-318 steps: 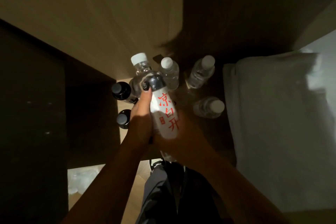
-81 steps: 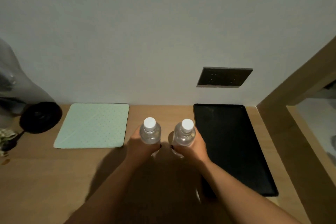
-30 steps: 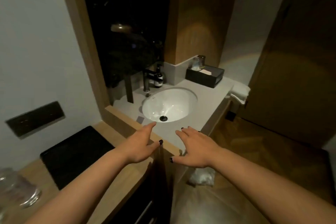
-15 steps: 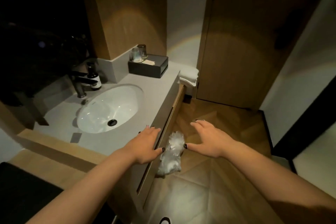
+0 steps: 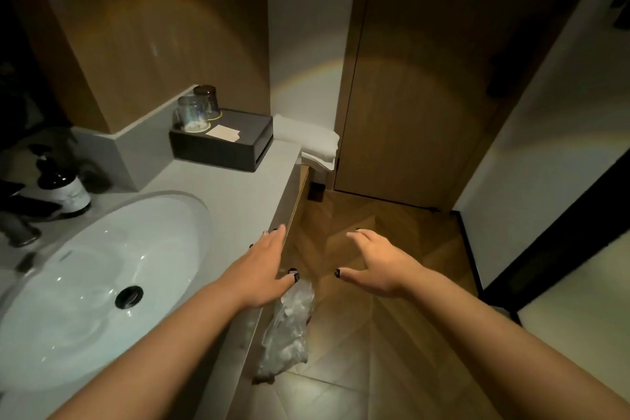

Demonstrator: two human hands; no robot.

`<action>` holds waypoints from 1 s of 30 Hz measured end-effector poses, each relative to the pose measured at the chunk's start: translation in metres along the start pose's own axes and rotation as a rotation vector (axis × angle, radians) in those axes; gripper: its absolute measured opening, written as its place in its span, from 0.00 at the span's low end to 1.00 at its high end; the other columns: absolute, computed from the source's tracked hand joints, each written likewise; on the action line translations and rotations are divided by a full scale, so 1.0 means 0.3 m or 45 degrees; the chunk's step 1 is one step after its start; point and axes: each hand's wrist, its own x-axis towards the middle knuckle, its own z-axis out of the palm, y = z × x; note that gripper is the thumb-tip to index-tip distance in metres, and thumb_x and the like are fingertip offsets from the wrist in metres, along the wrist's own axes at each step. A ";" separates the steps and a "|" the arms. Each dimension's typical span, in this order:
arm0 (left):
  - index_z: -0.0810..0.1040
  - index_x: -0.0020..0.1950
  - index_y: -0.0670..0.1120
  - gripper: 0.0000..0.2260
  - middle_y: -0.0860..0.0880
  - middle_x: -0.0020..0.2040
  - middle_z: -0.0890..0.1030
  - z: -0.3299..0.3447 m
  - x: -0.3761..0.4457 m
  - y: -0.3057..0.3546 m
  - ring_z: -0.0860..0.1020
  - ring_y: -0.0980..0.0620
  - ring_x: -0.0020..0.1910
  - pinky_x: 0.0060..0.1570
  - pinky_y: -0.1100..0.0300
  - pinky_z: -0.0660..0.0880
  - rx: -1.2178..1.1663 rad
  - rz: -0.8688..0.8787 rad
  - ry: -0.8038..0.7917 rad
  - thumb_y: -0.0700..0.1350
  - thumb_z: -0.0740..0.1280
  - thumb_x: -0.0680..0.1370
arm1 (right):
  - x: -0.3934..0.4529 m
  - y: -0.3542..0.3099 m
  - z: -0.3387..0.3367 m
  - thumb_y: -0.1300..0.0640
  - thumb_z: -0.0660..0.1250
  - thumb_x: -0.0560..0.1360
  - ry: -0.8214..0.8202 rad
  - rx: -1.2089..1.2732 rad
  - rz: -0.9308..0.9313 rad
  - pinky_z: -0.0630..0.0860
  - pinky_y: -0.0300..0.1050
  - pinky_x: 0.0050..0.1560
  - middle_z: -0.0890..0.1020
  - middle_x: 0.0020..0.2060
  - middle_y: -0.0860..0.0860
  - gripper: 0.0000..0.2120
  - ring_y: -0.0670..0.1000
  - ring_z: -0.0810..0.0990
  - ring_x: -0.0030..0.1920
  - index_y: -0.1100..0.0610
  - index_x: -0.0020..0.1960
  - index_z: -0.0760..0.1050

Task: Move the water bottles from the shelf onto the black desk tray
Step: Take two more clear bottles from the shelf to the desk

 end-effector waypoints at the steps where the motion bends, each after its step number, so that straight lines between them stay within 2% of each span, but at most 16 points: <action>1: 0.38 0.79 0.50 0.40 0.49 0.80 0.48 -0.007 0.042 -0.004 0.48 0.50 0.78 0.74 0.52 0.56 -0.041 -0.002 0.012 0.55 0.64 0.78 | 0.040 0.009 -0.010 0.37 0.61 0.74 0.006 -0.003 0.003 0.61 0.51 0.73 0.54 0.77 0.50 0.38 0.52 0.54 0.77 0.51 0.77 0.51; 6: 0.38 0.78 0.55 0.41 0.50 0.80 0.48 0.001 0.222 -0.006 0.50 0.51 0.78 0.72 0.51 0.59 -0.203 -0.024 0.008 0.53 0.65 0.78 | 0.210 0.055 -0.045 0.38 0.59 0.77 -0.039 0.186 0.030 0.60 0.47 0.72 0.59 0.76 0.52 0.34 0.52 0.60 0.75 0.53 0.76 0.56; 10: 0.35 0.77 0.57 0.42 0.53 0.80 0.49 0.004 0.394 -0.011 0.54 0.50 0.78 0.71 0.50 0.62 -0.245 -0.023 0.054 0.51 0.66 0.78 | 0.352 0.121 -0.082 0.39 0.58 0.77 -0.034 0.208 0.026 0.60 0.46 0.72 0.59 0.76 0.52 0.33 0.52 0.60 0.75 0.54 0.76 0.56; 13: 0.36 0.77 0.58 0.41 0.52 0.80 0.49 0.000 0.550 -0.003 0.54 0.50 0.78 0.71 0.50 0.61 -0.234 -0.027 0.065 0.51 0.65 0.78 | 0.480 0.204 -0.118 0.38 0.58 0.77 -0.058 0.200 0.011 0.59 0.47 0.73 0.59 0.76 0.52 0.33 0.52 0.58 0.75 0.53 0.76 0.56; 15: 0.41 0.78 0.57 0.37 0.52 0.80 0.51 -0.008 0.632 0.007 0.54 0.50 0.78 0.71 0.51 0.61 -0.229 -0.034 0.079 0.51 0.64 0.79 | 0.555 0.258 -0.144 0.39 0.58 0.77 -0.075 0.187 -0.005 0.59 0.48 0.73 0.59 0.76 0.52 0.33 0.52 0.58 0.75 0.54 0.76 0.56; 17: 0.53 0.78 0.56 0.29 0.52 0.79 0.56 -0.007 0.748 0.019 0.57 0.52 0.77 0.72 0.54 0.60 -0.229 -0.004 0.147 0.51 0.62 0.80 | 0.656 0.337 -0.182 0.39 0.58 0.77 -0.095 0.195 -0.015 0.59 0.48 0.73 0.59 0.76 0.52 0.33 0.52 0.59 0.75 0.54 0.76 0.56; 19: 0.66 0.73 0.56 0.20 0.53 0.76 0.64 -0.006 0.874 0.031 0.59 0.57 0.75 0.72 0.57 0.59 -0.220 0.050 0.260 0.49 0.61 0.81 | 0.761 0.418 -0.230 0.38 0.58 0.77 -0.106 0.197 -0.035 0.60 0.47 0.73 0.59 0.76 0.52 0.34 0.53 0.59 0.75 0.53 0.76 0.56; 21: 0.73 0.68 0.54 0.15 0.54 0.71 0.72 -0.004 1.006 0.046 0.62 0.59 0.74 0.71 0.60 0.59 -0.212 0.064 0.357 0.48 0.61 0.81 | 0.871 0.502 -0.285 0.39 0.58 0.77 -0.128 0.193 -0.075 0.60 0.47 0.73 0.59 0.76 0.52 0.33 0.53 0.59 0.75 0.53 0.76 0.56; 24: 0.77 0.64 0.53 0.13 0.54 0.67 0.75 -0.010 1.191 0.069 0.65 0.59 0.72 0.69 0.62 0.60 -0.197 -0.005 0.429 0.46 0.62 0.81 | 1.025 0.611 -0.380 0.39 0.58 0.77 -0.178 0.180 -0.124 0.59 0.47 0.73 0.58 0.76 0.52 0.33 0.52 0.58 0.75 0.54 0.76 0.56; 30: 0.78 0.63 0.52 0.12 0.51 0.67 0.76 -0.062 1.449 0.073 0.70 0.55 0.69 0.64 0.63 0.62 -0.202 -0.177 0.481 0.46 0.61 0.81 | 1.314 0.717 -0.523 0.41 0.59 0.78 -0.236 0.156 -0.219 0.58 0.46 0.73 0.58 0.76 0.52 0.32 0.53 0.58 0.75 0.54 0.76 0.57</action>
